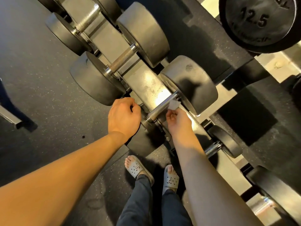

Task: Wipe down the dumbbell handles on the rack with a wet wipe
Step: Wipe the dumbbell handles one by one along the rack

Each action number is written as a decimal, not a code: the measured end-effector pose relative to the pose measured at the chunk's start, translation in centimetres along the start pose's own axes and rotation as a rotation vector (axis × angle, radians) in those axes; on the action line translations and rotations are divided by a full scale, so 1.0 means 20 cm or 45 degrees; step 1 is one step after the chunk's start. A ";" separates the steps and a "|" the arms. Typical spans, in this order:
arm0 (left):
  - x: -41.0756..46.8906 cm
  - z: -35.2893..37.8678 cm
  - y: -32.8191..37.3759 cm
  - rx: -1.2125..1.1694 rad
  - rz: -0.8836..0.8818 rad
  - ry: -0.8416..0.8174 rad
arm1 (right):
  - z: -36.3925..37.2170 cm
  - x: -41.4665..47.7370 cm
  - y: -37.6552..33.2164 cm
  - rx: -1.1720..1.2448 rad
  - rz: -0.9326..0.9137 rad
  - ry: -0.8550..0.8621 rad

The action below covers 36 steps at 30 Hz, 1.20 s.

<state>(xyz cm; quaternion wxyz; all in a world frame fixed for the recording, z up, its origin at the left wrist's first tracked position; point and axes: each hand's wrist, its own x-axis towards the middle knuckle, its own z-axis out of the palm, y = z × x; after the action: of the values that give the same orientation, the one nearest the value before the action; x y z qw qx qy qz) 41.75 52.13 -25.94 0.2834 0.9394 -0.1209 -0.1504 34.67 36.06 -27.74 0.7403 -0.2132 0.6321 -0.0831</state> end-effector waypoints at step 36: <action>0.00 0.00 -0.01 -0.014 0.046 -0.056 | 0.08 0.08 0.02 -0.083 -0.208 0.078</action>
<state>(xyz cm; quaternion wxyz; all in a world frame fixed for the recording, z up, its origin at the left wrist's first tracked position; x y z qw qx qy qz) 41.87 52.29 -26.12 0.2885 0.9319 -0.1432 -0.1667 36.49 36.15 -29.19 0.7042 -0.2852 0.6373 -0.1291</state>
